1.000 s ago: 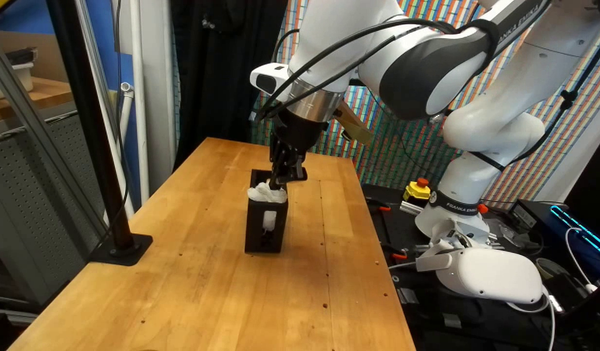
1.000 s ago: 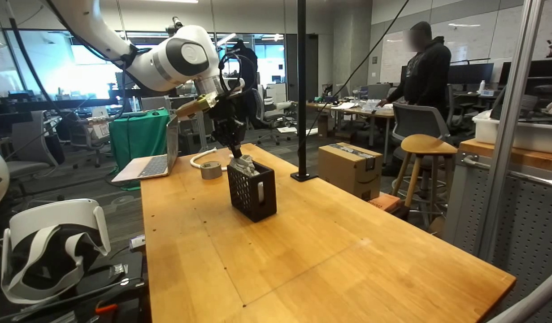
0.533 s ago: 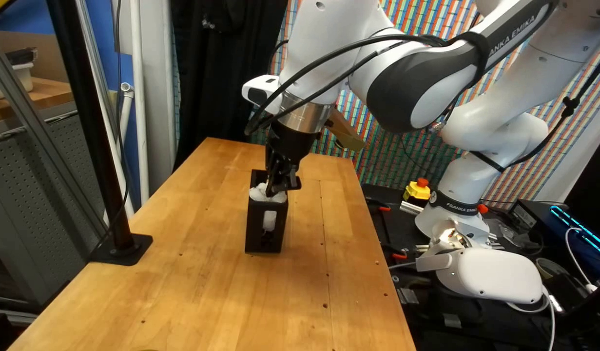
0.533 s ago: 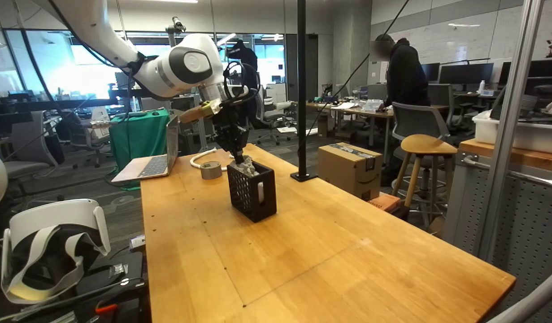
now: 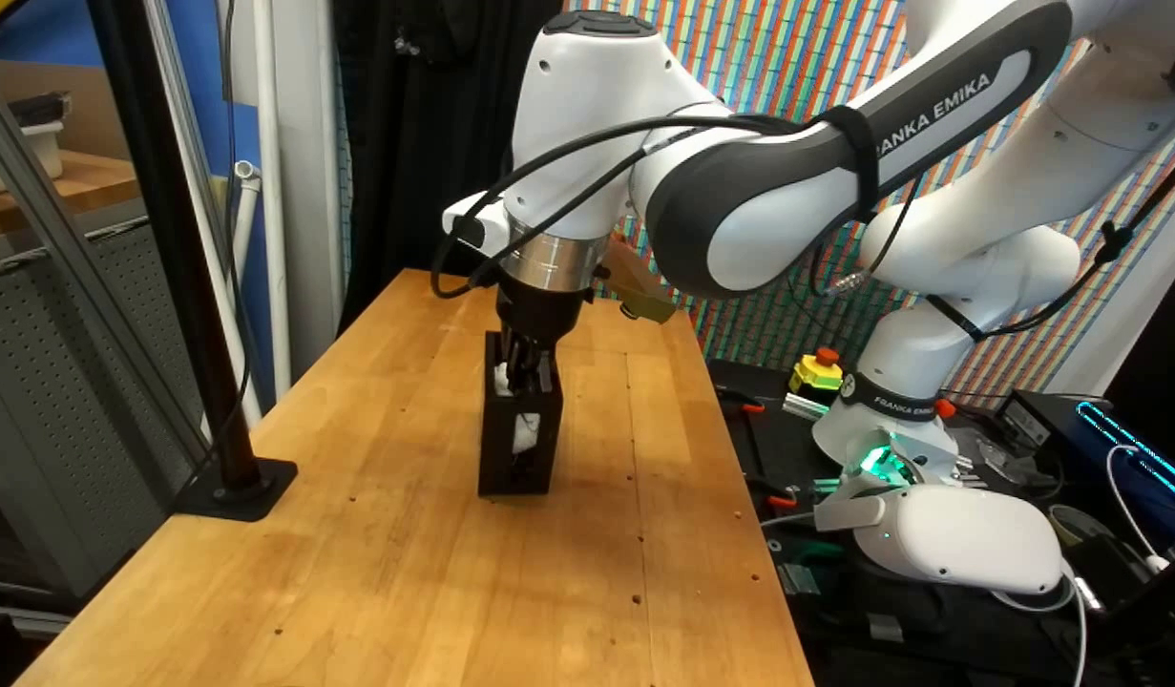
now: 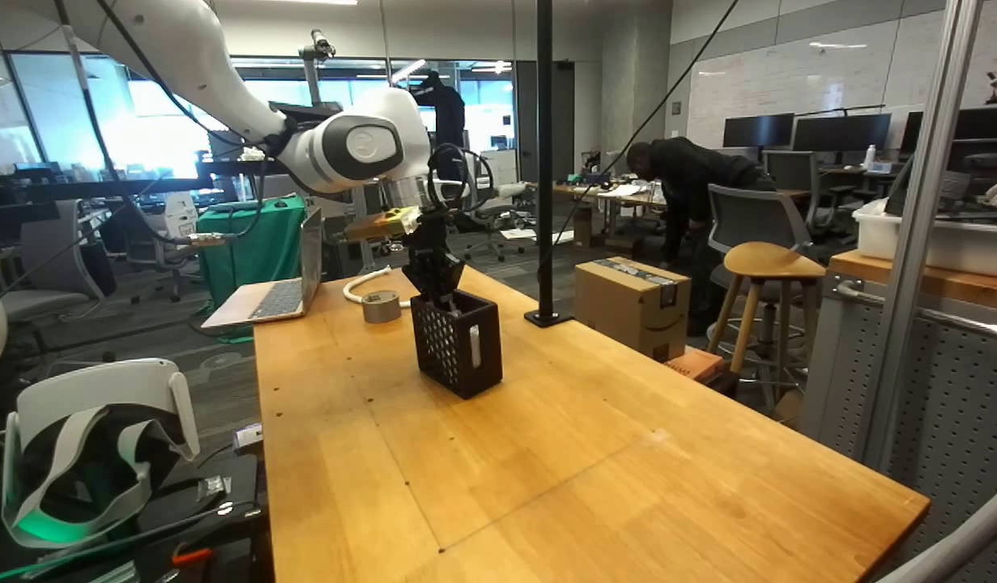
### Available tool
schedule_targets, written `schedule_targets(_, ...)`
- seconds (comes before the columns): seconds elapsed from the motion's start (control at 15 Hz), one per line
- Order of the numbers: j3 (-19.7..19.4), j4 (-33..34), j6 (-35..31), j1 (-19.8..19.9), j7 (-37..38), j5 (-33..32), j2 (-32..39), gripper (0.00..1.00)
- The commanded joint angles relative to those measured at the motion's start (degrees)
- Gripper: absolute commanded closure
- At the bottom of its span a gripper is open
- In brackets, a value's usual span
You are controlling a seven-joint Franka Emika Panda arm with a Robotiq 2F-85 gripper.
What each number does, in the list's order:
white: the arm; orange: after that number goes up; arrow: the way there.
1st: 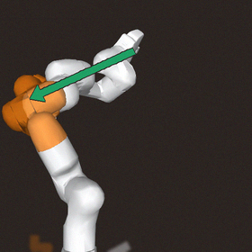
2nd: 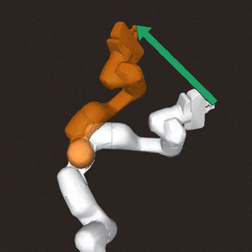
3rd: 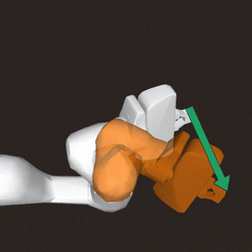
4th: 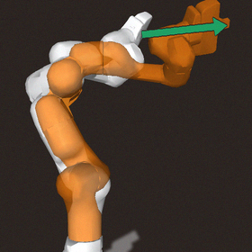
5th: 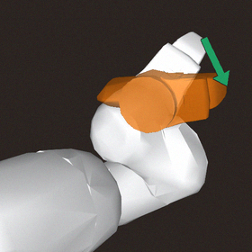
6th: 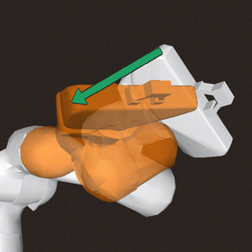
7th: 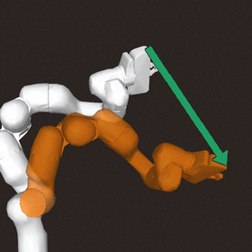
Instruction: Put the marker on the cloth, fold the cloth and put it in the box
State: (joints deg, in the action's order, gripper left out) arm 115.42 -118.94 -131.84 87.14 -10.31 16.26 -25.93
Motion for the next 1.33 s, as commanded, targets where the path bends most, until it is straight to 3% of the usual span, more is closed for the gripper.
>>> schedule_targets(0.0, 4.7, 2.3, 2.9, 6.0, -4.1, 6.6, -6.5, 0.94)
schedule_targets(0.2, 5.7, 4.1, 5.6, 8.5, -6.2, 9.7, -7.6, 0.94)
schedule_targets(0.53, 4.5, 5.5, 7.5, 8.3, -7.3, 11.4, -6.6, 0.94)
schedule_targets(1.0, -0.3, 4.4, 5.5, 2.5, -4.9, 8.9, -2.2, 0.94)
schedule_targets(1.27, -5.1, 3.7, 2.9, -2.9, -3.2, 6.7, -0.7, 0.94)
